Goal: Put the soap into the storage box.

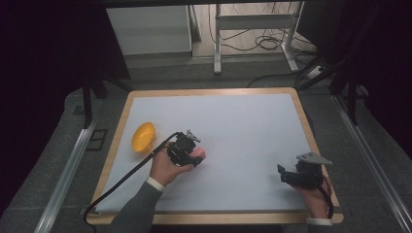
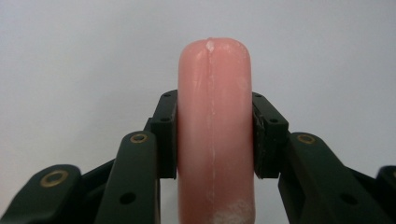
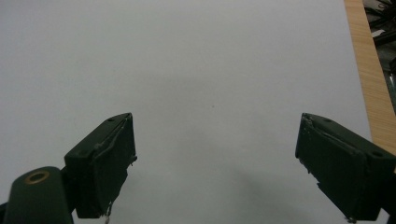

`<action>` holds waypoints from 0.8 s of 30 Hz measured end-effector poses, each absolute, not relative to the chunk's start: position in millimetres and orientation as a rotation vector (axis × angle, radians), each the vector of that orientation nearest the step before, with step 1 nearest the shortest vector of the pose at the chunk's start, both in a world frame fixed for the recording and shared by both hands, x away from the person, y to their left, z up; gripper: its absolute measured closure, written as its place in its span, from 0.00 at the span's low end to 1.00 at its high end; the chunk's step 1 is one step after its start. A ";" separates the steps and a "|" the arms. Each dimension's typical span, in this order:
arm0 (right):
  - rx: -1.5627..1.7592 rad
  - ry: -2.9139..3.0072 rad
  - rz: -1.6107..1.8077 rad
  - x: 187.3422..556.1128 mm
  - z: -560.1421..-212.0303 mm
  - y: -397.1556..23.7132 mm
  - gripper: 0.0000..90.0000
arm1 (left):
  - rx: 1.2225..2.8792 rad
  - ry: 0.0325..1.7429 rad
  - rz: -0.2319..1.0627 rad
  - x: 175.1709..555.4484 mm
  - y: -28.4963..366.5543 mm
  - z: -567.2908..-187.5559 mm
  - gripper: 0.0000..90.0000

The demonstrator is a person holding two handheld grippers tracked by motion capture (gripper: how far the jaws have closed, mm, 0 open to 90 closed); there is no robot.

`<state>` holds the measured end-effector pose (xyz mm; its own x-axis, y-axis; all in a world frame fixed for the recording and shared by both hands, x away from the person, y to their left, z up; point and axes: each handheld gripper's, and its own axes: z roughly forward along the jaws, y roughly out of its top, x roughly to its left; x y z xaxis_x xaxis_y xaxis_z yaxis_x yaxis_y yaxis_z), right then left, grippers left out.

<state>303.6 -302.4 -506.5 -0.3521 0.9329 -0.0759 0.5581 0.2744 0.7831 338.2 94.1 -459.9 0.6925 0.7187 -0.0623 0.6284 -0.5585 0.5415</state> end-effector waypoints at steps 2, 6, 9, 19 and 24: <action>1.338 2.011 0.912 303.6 -506.5 -302.7 0.13 | 2.359 1.040 0.231 339.5 98.0 -457.0 0.67; 1.339 2.009 0.912 303.8 -506.8 -303.0 0.13 | 2.339 1.058 0.245 340.9 105.6 -452.4 0.67; 1.339 2.011 0.912 303.7 -506.7 -302.8 0.13 | 2.336 1.063 0.248 341.2 110.2 -450.7 0.67; 1.337 2.009 0.908 303.7 -507.1 -302.6 0.13 | 2.325 1.088 0.250 342.1 117.4 -454.7 0.67; 1.338 2.010 0.905 303.9 -507.4 -303.2 0.13 | 2.324 1.091 0.250 343.6 120.8 -452.8 0.67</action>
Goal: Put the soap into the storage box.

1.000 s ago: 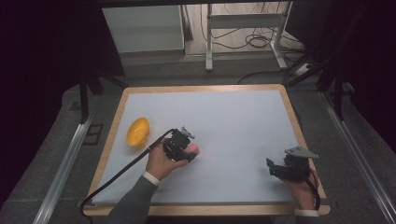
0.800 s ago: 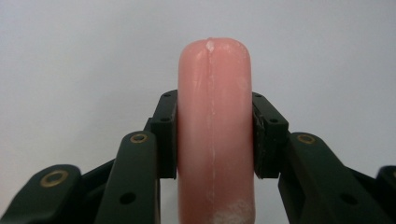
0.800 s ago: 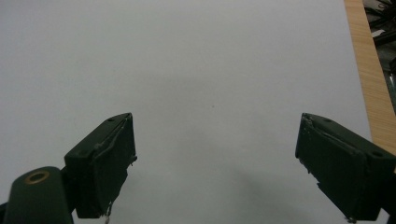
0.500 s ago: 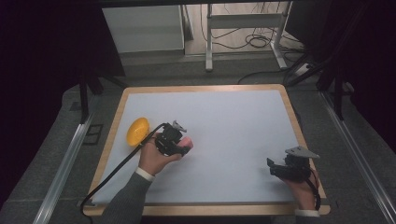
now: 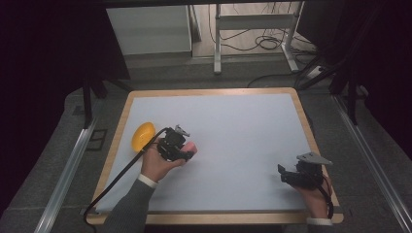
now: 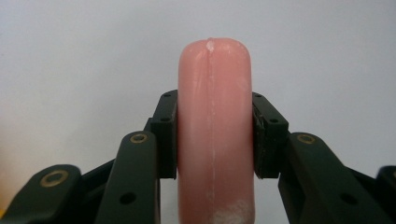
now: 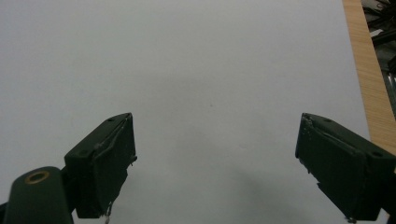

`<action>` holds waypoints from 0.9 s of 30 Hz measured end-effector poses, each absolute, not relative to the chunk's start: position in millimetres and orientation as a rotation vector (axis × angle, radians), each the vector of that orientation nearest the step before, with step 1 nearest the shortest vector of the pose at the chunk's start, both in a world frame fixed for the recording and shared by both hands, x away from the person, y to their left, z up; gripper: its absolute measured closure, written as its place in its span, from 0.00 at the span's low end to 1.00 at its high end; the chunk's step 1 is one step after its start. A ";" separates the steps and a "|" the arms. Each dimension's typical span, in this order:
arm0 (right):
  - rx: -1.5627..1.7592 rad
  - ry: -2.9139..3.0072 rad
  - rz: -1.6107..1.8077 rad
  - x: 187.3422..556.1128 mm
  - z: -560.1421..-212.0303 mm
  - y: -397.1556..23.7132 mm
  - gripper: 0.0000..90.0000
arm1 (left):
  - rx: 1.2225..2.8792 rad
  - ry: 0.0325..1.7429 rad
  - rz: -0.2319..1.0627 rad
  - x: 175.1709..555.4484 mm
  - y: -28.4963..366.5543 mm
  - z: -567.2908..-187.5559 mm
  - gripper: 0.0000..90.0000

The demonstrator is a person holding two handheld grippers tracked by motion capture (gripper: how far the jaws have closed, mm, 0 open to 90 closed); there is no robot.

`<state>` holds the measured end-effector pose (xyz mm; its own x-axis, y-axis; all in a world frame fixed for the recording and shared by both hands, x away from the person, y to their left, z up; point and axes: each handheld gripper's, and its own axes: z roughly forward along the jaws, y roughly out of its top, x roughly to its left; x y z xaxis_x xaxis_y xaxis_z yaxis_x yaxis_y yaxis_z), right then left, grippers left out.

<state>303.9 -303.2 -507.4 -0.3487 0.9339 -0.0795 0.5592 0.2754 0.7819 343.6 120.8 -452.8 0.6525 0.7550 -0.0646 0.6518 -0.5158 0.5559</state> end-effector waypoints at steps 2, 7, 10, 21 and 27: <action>1.339 2.011 0.906 304.0 -507.6 -303.3 0.13 | 2.327 1.092 0.251 343.9 122.1 -451.7 0.67; 1.339 2.013 0.905 304.0 -507.8 -302.5 0.13 | 2.323 1.102 0.259 344.8 125.5 -450.5 0.67; 1.338 2.014 0.902 304.1 -508.0 -302.8 0.13 | 2.317 1.110 0.263 345.6 128.3 -449.8 0.67; 1.340 2.016 0.898 304.4 -508.7 -303.0 0.13 | 2.300 1.130 0.285 347.3 138.5 -444.3 0.67; 1.341 2.018 0.898 304.6 -509.2 -302.9 0.13 | 2.291 1.146 0.291 348.7 144.1 -442.3 0.67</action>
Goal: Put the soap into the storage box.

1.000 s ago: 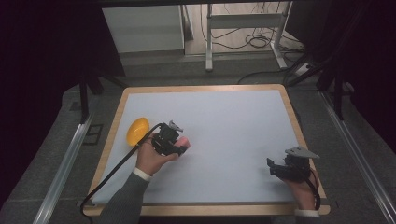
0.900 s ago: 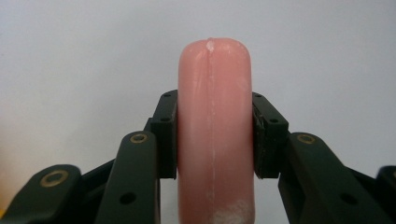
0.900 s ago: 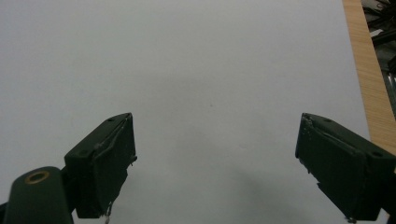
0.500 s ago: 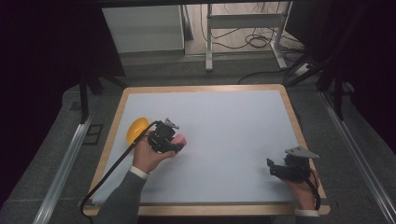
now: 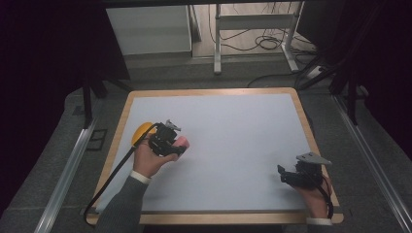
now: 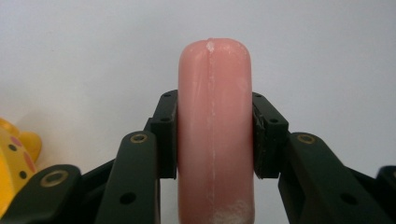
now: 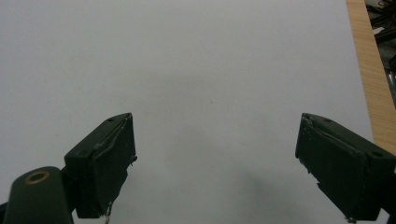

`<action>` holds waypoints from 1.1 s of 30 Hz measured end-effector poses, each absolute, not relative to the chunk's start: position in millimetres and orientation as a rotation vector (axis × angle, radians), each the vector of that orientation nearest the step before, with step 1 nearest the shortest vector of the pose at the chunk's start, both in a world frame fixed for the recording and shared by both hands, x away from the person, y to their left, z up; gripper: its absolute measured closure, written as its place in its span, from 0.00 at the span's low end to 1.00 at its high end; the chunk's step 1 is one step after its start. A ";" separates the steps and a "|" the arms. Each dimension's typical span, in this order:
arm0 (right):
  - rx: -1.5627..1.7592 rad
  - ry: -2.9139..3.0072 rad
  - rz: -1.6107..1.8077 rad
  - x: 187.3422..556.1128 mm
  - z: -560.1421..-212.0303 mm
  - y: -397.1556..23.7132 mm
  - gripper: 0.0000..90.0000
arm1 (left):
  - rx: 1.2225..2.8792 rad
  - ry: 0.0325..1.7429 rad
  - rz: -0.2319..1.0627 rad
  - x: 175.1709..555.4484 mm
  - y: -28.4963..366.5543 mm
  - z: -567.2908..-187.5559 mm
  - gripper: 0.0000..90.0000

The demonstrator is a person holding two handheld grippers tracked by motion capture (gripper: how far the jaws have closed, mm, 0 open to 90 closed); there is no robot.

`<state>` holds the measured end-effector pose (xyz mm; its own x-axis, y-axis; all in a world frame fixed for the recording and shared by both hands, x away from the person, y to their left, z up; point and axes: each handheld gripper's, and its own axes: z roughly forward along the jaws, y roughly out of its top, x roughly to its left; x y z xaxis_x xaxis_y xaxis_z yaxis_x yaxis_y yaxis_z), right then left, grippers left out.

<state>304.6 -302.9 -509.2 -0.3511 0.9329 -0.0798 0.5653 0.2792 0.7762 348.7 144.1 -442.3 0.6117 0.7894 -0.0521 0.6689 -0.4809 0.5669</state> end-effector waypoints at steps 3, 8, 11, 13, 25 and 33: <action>1.340 2.017 0.896 304.6 -509.3 -303.1 0.13 | 2.290 1.151 0.296 349.4 147.1 -441.1 0.67; 1.339 2.019 0.895 304.7 -509.5 -303.0 0.13 | 2.283 1.160 0.305 350.2 151.8 -439.3 0.67; 1.339 2.020 0.894 304.6 -509.5 -302.8 0.13 | 2.278 1.165 0.309 350.8 154.8 -438.0 0.67; 1.339 2.019 0.894 304.7 -509.4 -302.8 0.13 | 2.274 1.169 0.311 351.1 156.6 -437.0 0.67; 1.336 2.009 0.898 304.1 -508.5 -302.5 0.13 | 2.260 1.194 0.328 352.7 168.5 -432.5 0.67; 1.337 2.013 0.896 304.1 -508.7 -302.4 0.13 | 2.244 1.214 0.333 354.5 177.3 -431.0 0.67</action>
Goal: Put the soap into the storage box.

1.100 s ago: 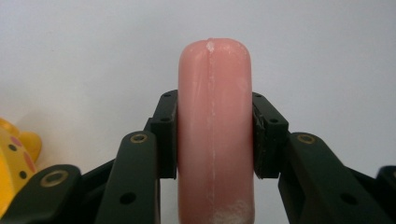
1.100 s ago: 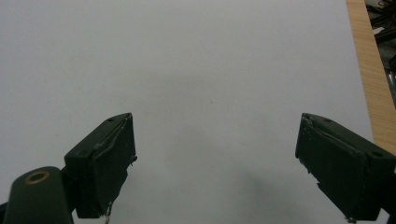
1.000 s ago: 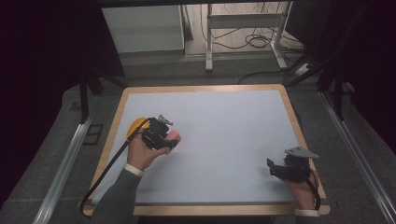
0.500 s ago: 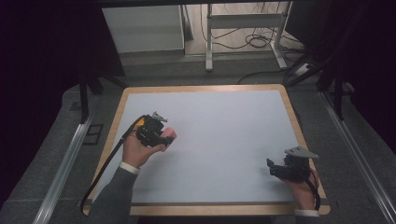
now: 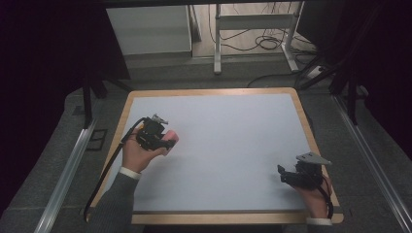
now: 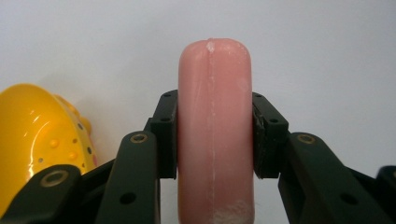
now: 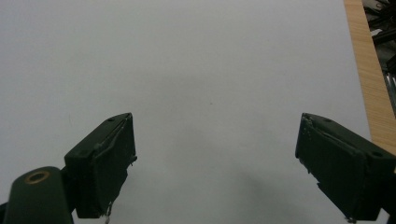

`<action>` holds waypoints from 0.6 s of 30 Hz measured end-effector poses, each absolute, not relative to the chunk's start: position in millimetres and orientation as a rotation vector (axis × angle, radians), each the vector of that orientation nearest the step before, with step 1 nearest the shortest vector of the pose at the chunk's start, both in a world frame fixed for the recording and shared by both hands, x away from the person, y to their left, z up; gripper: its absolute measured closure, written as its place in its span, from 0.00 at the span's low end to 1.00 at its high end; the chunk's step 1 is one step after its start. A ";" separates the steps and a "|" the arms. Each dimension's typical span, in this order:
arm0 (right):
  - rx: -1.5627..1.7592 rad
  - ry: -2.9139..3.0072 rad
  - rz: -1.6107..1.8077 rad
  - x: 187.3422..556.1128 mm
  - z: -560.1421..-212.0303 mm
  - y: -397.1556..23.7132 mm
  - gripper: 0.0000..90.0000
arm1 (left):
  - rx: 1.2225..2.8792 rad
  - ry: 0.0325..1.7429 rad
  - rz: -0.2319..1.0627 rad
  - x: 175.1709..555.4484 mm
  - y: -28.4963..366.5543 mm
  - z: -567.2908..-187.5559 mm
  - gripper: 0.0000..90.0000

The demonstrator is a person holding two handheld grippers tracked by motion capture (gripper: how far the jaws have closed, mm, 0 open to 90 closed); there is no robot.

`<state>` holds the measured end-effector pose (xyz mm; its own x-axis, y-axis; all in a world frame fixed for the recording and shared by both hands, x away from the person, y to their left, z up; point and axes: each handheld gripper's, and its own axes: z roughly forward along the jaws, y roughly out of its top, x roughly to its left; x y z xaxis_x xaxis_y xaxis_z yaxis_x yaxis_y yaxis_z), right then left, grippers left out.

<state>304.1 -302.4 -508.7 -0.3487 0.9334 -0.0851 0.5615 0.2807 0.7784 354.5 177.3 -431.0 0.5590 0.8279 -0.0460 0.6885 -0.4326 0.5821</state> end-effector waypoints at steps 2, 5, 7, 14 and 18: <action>1.337 2.012 0.896 304.2 -508.6 -302.6 0.13 | 2.243 1.219 0.334 354.9 180.1 -430.6 0.67; 1.337 2.013 0.895 304.2 -508.7 -302.6 0.13 | 2.235 1.231 0.338 355.5 184.1 -430.1 0.67; 1.336 2.013 0.895 304.2 -508.7 -302.4 0.13 | 2.236 1.236 0.340 356.2 187.0 -429.5 0.67; 1.336 2.015 0.891 304.2 -508.8 -302.3 0.13 | 2.221 1.259 0.345 358.6 194.2 -428.7 0.67; 1.336 2.016 0.890 304.3 -509.2 -302.5 0.13 | 2.214 1.272 0.351 359.6 198.1 -429.8 0.67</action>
<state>304.3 -302.5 -509.2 -0.3490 0.9329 -0.0885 0.5632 0.2843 0.7759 359.6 198.1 -429.8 0.5166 0.8549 -0.0480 0.7094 -0.3960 0.5831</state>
